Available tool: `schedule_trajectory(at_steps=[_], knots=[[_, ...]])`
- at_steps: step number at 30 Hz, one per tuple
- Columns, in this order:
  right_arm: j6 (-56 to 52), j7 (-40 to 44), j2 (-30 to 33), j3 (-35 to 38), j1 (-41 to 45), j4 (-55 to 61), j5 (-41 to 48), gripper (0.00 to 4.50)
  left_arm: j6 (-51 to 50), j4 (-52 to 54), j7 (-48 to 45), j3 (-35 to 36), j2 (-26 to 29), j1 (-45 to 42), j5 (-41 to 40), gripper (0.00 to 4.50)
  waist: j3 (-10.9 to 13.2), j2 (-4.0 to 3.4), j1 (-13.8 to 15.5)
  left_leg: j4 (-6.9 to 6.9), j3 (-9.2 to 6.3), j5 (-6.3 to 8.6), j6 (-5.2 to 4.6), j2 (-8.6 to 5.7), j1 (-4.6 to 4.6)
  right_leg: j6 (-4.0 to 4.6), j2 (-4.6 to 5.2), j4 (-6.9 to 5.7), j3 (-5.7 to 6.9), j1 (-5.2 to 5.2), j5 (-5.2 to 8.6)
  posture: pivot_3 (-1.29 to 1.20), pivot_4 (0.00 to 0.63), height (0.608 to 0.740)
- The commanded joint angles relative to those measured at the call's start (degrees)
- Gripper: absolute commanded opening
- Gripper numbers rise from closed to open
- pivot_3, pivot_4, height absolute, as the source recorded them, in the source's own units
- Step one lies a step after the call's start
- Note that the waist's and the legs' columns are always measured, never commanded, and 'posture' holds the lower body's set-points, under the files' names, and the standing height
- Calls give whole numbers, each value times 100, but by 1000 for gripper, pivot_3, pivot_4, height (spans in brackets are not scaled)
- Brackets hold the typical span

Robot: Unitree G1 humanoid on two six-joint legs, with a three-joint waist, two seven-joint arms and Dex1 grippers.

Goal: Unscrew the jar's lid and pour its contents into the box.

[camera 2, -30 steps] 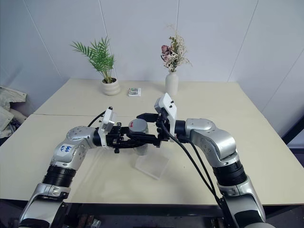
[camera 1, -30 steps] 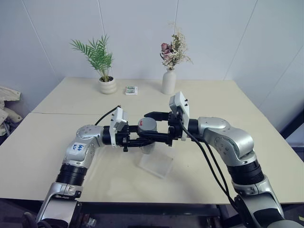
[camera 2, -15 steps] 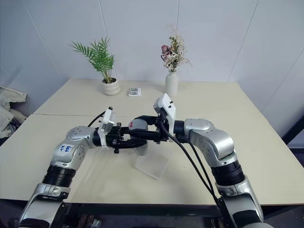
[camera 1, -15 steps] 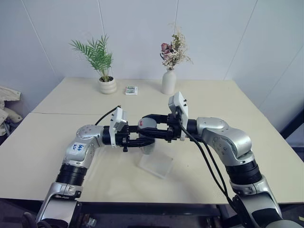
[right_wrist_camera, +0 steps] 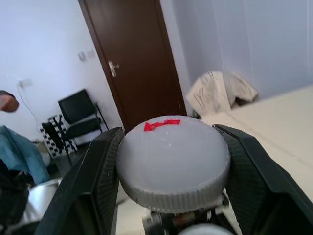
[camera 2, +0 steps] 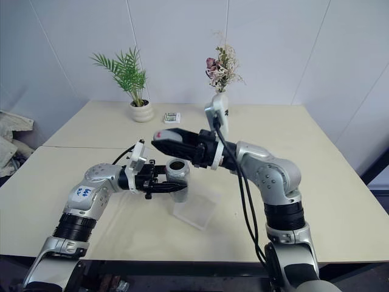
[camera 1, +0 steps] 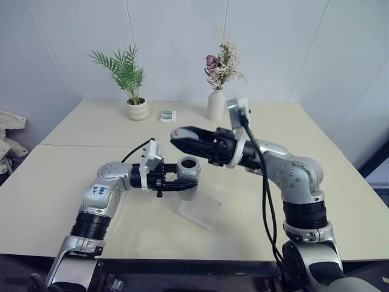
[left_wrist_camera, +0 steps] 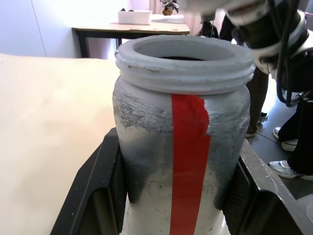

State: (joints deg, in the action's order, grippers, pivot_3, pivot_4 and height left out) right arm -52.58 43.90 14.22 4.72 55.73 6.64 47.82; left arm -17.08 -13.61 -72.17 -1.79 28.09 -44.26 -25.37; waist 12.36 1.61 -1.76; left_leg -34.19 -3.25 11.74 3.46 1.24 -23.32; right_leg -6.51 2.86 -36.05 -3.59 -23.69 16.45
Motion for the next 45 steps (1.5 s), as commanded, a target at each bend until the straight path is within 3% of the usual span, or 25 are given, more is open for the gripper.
schedule_trajectory(at_steps=[1, 7, 11, 14, 19, 23, 34, 40, 45], knots=[[214, -113, 160, 150, 10, 214, -7, 2583, 21, 315, 17, 35, 58, 18, -23, 2067, 0, 0, 2, 0, 1, 0, 0, -1, 0, 0, 1, 0, 0, 0, 0, 0, 150, 740], [1085, -197, 1006, 613, -447, 211, -660, 2583, 35, 379, 74, 175, 140, 84, -61, 2067, 0, 0, 23, 2, 1, 1, 1, -1, -3, 0, 1, 7, 0, 1, 0, 0, 150, 740], [1700, -311, 1971, 1298, -1667, 242, -1286, 2583, -9, 432, 158, 386, 239, 155, -176, 2067, 0, 1, 36, 2, 3, 4, -2, -3, -9, -2, 1, 18, -1, 1, 1, 0, 150, 740], [2032, -384, 2181, 1764, -2438, 168, -1402, 2583, -103, 521, 215, 482, 250, 229, -262, 2067, 0, 1, 18, 4, 5, 6, -5, -3, -10, -4, 2, 19, -3, 0, 2, 0, 150, 740], [3536, -281, 2152, 1822, -3666, -673, -2287, 2583, -182, 567, 315, 509, 196, 239, -324, 2067, 0, 1, -33, 2, 17, 6, -5, 8, 14, -1, -18, 12, -19, 14, 3, 0, 150, 740], [4463, -389, 1685, 1703, -4223, -1220, -2562, 2583, -263, 616, 373, 493, 154, 172, -366, 2067, 0, 0, -59, -7, 33, 5, -4, 12, 18, -1, -24, 10, -41, 14, 3, 0, 150, 740], [4776, -338, 1147, 1476, -3941, -1938, -2442, 2583, -368, 785, 519, 548, 124, 218, -458, 2067, 1, -1, -145, -40, 73, 2, 0, 16, 23, -27, -44, 9, -112, 14, -20, 0, 150, 740], [4726, -250, 1240, 1429, -3830, -2017, -2378, 4465, -374, 850, 610, 554, 122, 238, -502, 2067, 1, -1, -133, -42, 78, 3, -1, 16, 21, -30, -44, 12, -118, 14, -21, 0, 150, 740], [4681, -111, 1500, 1524, -3804, -1888, -2316, 4465, -323, 785, 612, 528, 154, 236, -461, 2067, 1, -1, -140, -43, 84, 3, -1, 16, 21, -31, -45, 12, -124, 13, -22, 0, 150, 740]])
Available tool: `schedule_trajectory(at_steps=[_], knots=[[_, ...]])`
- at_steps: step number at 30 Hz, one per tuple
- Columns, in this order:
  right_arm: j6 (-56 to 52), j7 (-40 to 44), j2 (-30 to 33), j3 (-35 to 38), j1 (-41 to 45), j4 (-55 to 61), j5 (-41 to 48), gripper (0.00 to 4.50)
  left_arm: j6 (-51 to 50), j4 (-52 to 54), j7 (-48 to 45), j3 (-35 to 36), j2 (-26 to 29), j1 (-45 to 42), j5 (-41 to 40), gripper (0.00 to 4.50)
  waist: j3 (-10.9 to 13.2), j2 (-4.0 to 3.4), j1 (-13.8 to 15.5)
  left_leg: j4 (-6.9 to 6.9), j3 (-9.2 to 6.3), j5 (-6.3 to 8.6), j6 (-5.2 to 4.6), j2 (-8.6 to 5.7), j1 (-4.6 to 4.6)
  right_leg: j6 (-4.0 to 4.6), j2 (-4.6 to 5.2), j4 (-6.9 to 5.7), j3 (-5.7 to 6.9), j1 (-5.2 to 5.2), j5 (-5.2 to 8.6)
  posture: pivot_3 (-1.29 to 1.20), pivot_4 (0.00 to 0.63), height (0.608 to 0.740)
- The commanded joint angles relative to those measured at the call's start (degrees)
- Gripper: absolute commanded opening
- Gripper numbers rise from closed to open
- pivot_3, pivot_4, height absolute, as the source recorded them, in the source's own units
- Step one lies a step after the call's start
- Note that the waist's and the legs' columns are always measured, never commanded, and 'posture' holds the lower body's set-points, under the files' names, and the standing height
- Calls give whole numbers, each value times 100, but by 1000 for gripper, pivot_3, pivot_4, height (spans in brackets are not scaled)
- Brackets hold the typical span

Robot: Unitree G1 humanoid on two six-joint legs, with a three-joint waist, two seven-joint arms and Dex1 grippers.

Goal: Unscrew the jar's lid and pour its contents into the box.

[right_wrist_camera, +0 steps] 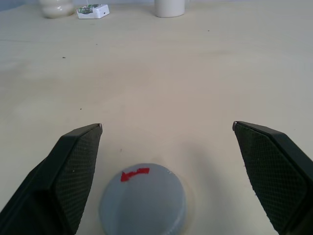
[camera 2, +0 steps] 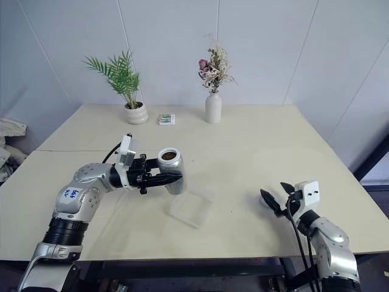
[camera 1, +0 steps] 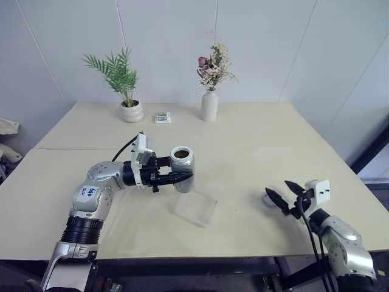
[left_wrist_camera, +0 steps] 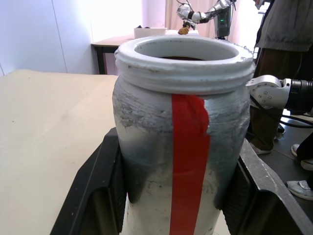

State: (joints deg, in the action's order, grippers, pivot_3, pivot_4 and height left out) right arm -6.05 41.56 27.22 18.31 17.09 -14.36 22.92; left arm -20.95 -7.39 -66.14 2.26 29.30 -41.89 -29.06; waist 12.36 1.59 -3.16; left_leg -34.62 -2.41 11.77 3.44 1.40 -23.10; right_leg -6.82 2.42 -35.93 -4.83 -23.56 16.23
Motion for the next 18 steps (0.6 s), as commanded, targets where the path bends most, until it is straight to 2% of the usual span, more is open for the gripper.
schedule_trajectory(at_steps=[1, 6, 10, 13, 15, 18], knots=[[-33, 179, 260, 167, 39, 324, 224, 4465, 93, 136, 25, 115, 30, -13, -60, 2067, 0, 0, -1, 0, 0, 0, 0, 0, 0, 0, 0, 0, 0, 0, 0, 0, 150, 740], [-604, 577, 729, 73, -206, 1423, 573, 4465, -81, 71, 269, 186, -29, -152, -122, 2067, 0, 0, 3, -1, 3, 0, -1, 0, 0, -2, -1, 0, -5, -2, -1, 0, 150, 740], [-1542, 988, 1533, 192, -386, 2967, 1292, 4465, -66, -32, 237, 113, 178, -180, 51, 2067, 1, -1, -3, -3, 4, 2, -1, 0, -3, -4, -1, 0, -7, -4, -1, 0, 150, 740], [-1946, 1066, 1904, 325, -478, 3508, 1669, 4465, -50, -50, 170, 119, 295, -186, 65, 2067, 0, 3, 1, -4, 5, 3, -1, 4, -2, -4, -5, 2, -6, -3, 0, 0, 150, 740], [-2298, 1368, 2368, 765, -708, 3961, 2099, 4465, -130, -99, 265, 105, 387, -264, 142, 2067, 1, 2, 21, -8, 5, 3, -1, 5, -4, 0, -5, 4, -6, -2, 1, 0, 150, 740], [-2547, 1506, 2673, 1107, -943, 4283, 2441, 4465, -178, -140, 342, 66, 462, -323, 240, 2067, 1, 4, 69, -8, 7, 5, -4, 3, -8, 15, -3, 15, -7, -2, 9, 0, 150, 740]])
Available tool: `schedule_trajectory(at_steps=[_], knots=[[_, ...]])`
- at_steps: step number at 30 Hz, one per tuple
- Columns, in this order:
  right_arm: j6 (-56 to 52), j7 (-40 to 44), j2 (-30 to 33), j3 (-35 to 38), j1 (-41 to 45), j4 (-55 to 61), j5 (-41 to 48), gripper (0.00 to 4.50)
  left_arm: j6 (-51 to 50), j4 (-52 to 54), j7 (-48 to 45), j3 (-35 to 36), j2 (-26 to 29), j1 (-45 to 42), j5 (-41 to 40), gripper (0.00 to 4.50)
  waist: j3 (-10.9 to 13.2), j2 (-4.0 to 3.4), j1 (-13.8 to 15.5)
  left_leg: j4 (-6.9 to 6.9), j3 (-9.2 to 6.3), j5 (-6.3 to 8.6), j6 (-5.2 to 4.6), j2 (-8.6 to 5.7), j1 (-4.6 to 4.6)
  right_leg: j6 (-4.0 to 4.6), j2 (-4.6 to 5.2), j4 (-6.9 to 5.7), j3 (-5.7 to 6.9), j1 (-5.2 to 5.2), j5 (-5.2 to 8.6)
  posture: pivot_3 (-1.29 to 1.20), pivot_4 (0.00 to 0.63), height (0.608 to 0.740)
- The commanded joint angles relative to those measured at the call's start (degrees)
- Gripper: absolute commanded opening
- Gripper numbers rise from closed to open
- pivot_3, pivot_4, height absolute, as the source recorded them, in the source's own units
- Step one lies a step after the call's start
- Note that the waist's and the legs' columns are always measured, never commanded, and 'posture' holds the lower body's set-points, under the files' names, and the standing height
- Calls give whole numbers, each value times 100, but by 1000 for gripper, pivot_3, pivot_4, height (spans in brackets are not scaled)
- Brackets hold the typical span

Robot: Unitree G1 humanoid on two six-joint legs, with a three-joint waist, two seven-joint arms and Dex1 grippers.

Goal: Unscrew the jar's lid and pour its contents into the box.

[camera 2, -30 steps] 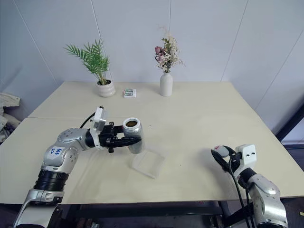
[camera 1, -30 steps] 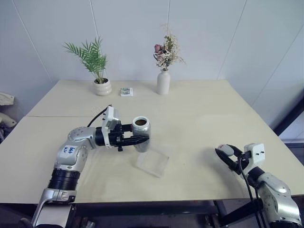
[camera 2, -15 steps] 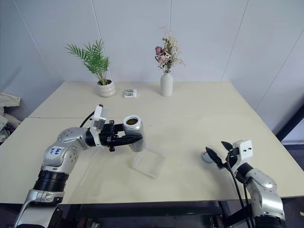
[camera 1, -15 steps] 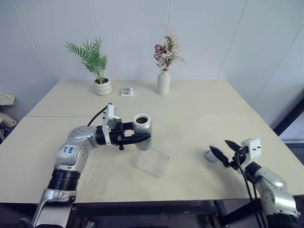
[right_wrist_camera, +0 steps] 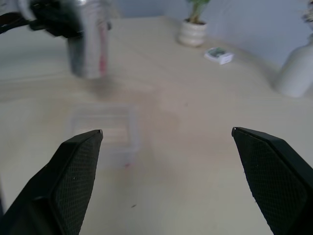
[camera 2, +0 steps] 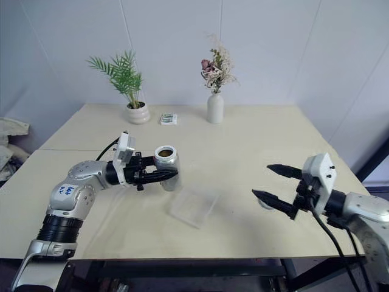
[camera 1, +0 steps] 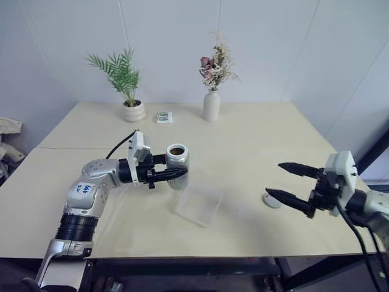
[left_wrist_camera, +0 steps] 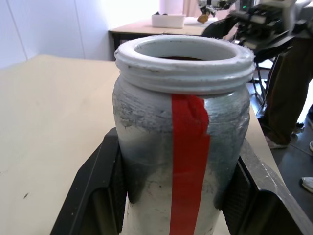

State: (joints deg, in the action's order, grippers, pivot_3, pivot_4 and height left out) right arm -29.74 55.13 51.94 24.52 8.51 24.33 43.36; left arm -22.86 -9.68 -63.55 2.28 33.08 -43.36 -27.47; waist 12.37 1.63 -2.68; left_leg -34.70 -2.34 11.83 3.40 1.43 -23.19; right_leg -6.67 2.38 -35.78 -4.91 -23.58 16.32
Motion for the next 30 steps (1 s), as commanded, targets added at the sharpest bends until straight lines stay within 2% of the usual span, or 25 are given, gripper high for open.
schedule_trajectory(at_steps=[1, 3, 9, 12, 14, 19, 25, 30], knots=[[-203, 271, 295, 615, -235, 558, 452, 4465, 72, 68, 184, 31, 108, -191, 204, 2067, 0, 0, 40, -2, 1, 1, -2, 0, -2, 4, 1, 8, 0, 2, 1, 0, 150, 740], [-203, 451, 418, 876, -500, 760, 463, 4465, 409, 7, 411, -82, 162, -205, 607, 2067, 0, 1, 77, -2, 3, 3, -4, 0, -3, 5, 2, 17, -2, 5, 0, 0, 150, 740], [-224, 567, 494, 1264, -801, 781, 508, 4465, 909, -250, 603, -154, 88, -405, 999, 2067, 1, 2, 100, -11, 12, 7, -4, 1, -4, 6, 1, 19, -8, 4, 0, 0, 150, 740], [-243, 406, 392, 1223, -807, 836, 482, 4465, 1276, -388, 617, -115, -66, -544, 1030, 2067, 1, 3, 110, -23, 14, 8, -5, 1, -8, 34, 1, 20, -9, 5, 11, 0, 150, 740], [-266, 323, 320, 1199, -858, 922, 524, 4465, 1135, -403, 660, -123, -144, -613, 976, 2067, 1, 3, 110, -28, 19, 9, -7, 0, -8, 50, 2, 22, -15, 7, 18, 0, 150, 740], [-172, 182, 176, 1110, -959, 964, 468, 4465, 1193, -468, 1008, -233, -138, -738, 1334, 2067, 2, 4, 93, -30, 26, 10, -9, 1, -5, 35, 0, 17, -21, 6, 8, 0, 150, 740], [-87, 82, 27, 921, -924, 985, 438, 4465, 1418, -19, 645, -191, -160, -411, 1081, 2067, 2, 4, 97, -32, 29, 10, -9, 1, -6, 26, 0, 18, -23, 6, 3, 0, 150, 740], [39, 16, -84, 686, -840, 916, 345, 4465, 1697, 24, 652, -372, -241, -287, 1290, 2067, 2, 4, 107, -33, 30, 13, -13, 3, -5, 25, -1, 17, -23, 6, 3, 0, 150, 740]])
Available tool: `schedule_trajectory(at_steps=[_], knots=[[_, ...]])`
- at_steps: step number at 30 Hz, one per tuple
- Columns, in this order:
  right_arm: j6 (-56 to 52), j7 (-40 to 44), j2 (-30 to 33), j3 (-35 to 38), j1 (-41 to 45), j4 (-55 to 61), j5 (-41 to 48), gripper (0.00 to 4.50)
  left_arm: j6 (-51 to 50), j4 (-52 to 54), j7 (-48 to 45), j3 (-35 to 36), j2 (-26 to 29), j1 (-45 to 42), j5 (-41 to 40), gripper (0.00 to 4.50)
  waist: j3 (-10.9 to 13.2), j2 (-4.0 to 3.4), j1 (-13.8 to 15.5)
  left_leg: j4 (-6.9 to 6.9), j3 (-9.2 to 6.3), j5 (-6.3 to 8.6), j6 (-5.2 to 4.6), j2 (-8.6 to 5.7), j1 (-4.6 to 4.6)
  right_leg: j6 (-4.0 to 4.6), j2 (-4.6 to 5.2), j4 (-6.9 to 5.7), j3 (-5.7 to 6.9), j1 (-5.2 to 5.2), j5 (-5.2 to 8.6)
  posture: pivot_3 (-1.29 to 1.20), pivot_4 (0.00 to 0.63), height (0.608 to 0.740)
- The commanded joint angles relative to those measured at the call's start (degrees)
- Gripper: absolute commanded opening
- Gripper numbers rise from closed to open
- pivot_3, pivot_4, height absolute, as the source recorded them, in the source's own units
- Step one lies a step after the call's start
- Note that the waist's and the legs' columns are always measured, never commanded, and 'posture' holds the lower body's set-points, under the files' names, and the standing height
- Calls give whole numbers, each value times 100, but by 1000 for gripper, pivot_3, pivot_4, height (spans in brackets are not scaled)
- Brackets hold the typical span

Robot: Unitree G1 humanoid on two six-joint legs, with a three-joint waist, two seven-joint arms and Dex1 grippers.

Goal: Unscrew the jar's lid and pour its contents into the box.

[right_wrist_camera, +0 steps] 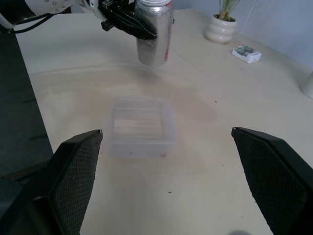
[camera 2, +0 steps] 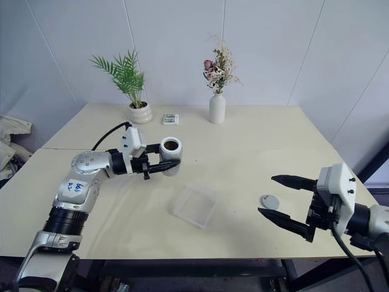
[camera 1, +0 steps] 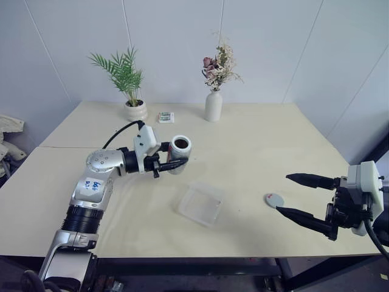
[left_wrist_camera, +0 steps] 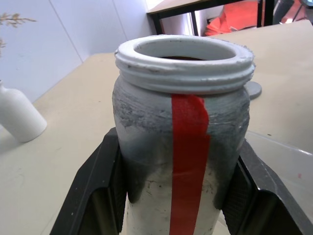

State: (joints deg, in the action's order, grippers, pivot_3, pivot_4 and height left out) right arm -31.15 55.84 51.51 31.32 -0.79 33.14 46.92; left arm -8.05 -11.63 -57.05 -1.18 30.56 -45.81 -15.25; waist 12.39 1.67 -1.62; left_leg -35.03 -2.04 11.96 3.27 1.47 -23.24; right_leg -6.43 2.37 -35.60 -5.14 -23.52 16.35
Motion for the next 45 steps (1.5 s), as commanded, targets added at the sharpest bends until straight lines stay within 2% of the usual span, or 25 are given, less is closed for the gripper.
schedule_trajectory(at_steps=[1, 3, 5, 7, 10, 13, 14, 15, 16, 17, 18, 19, 21, 23, 29, 35, 41, 45], knots=[[199, -54, -56, -31, 95, 25, -28, 4465, 329, 210, 0, -66, 14, -34, 142, 2067, 0, 1, 2, -2, 0, 0, 0, 0, 0, 0, 0, 0, -1, 0, 0, 0, 150, 740], [231, -52, -67, -78, 108, 0, -47, 4465, 490, 178, 4, -110, 8, -34, 231, 2067, 0, 0, 0, -3, 3, 0, 0, -1, 0, 2, 1, 2, -4, 1, 0, 0, 150, 740], [260, -34, -63, -114, 115, -30, -43, 4465, 1233, -140, 669, -467, 170, -263, 1341, 2067, 0, 1, 1, -3, 8, 1, -1, -1, 0, 2, 0, 3, -8, 1, 0, 0, 150, 740], [287, -15, -66, -122, 104, -56, -50, 4465, 2145, -447, 959, -587, 123, -546, 1773, 2067, 1, 2, 8, -5, 8, 1, -2, -1, 1, 1, 0, 3, -10, 1, -2, 0, 150, 740], [332, 31, -68, -97, 64, -126, -71, 4465, 3390, -554, 2333, -1076, 345, -938, 3544, 2067, 5, 9, 9, -5, 11, 2, -3, -2, -2, -1, 1, 8, -12, 1, -4, 0, 150, 740], [368, 28, -67, -120, 105, -212, -61, 4465, 4360, -443, 3103, -1437, 517, -1002, 4614, 2067, 4, 9, -3, -1, 28, 10, -12, -2, 2, -80, 0, 16, -27, 1, -47, 0, 150, 740], [385, 26, -73, -153, 142, -256, -69, 4465, 4704, -253, 3693, -1591, 649, -1038, 5345, 2067, 4, 9, -6, -1, 37, 15, -15, -2, 4, -82, 0, 17, -33, 0, -46, 0, 150, 740], [406, 27, -80, -200, 193, -310, -84, 4465, 4854, -73, 4217, -1804, 772, -1109, 6139, 2067, 5, 9, -9, -1, 42, 19, -17, -1, 5, -84, 0, 19, -37, 0, -46, 0, 150, 740], [424, 10, -102, -259, 267, -366, -89, 4465, 4738, 395, 5415, -2151, 1027, -1211, 7507, 2067, 5, 10, -11, -1, 46, 22, -18, 0, 4, -86, 0, 21, -41, -3, -47, 0, 150, 740], [434, -8, -118, -319, 338, -413, -101, 4465, 4600, 682, 6319, -2392, 1197, -1286, 8471, 2067, 9, 16, -12, -2, 51, 25, -20, 0, 3, -89, 0, 22, -45, -4, -48, 0, 150, 740], [437, -16, -140, -375, 416, -465, -97, 4465, 4570, 709, 6531, -2482, 1207, -1303, 8715, 2067, 9, 18, -5, -4, 58, 27, -20, 1, 1, -95, 0, 23, -51, -10, -51, 0, 150, 740], [465, -25, -168, -461, 517, -524, -120, 4465, 4294, 838, 7149, -2708, 1317, -1301, 9389, 2067, 9, 20, 1, -4, 62, 28, -22, 0, 0, -98, 1, 25, -55, -11, -52, 0, 150, 740], [507, -45, -229, -617, 701, -624, -155, 4465, 3959, 876, 7920, -3051, 1433, -1259, 10235, 2067, 10, 21, 2, -8, 73, 31, -27, -1, 1, -104, 1, 26, -59, -10, -54, 0, 150, 740], [553, -134, -386, -843, 945, -710, -195, 4465, 3738, 564, 8408, -3313, 1365, -1209, 10626, 2067, 8, 23, -4, -9, 89, 36, -34, -1, 7, -106, 1, 26, -70, -10, -55, 0, 150, 740], [604, -254, -630, -1116, 1249, -876, -306, 4465, 3506, 396, 9076, -3504, 1442, -1308, 10958, 2067, 9, 25, 1, -12, 99, 41, -42, 0, 2, -108, 2, 21, -79, -19, -57, 0, 150, 740], [636, -193, -655, -1171, 1483, -1149, -320, 4465, 3850, 808, 8414, -3264, 1690, -1014, 10283, 2067, 8, 24, 1, -10, 106, 53, -47, 0, 6, -109, 3, 5, -85, -24, -58, 0, 150, 740], [644, -186, -723, -1254, 1508, -1195, -369, 4465, 4177, 353, 7233, -2528, 1686, -824, 8251, 2067, 8, 24, -1, -16, 107, 55, -49, 0, 6, -110, 4, -3, -87, -23, -58, 0, 150, 740], [488, -120, -647, -1178, 1362, -1085, -230, 4465, 3966, 340, 5616, -1941, 1447, -229, 5834, 2067, 3, 16, -12, -20, 112, 55, -49, 0, 15, -108, 4, -13, -88, -22, -58, 0, 150, 740]])
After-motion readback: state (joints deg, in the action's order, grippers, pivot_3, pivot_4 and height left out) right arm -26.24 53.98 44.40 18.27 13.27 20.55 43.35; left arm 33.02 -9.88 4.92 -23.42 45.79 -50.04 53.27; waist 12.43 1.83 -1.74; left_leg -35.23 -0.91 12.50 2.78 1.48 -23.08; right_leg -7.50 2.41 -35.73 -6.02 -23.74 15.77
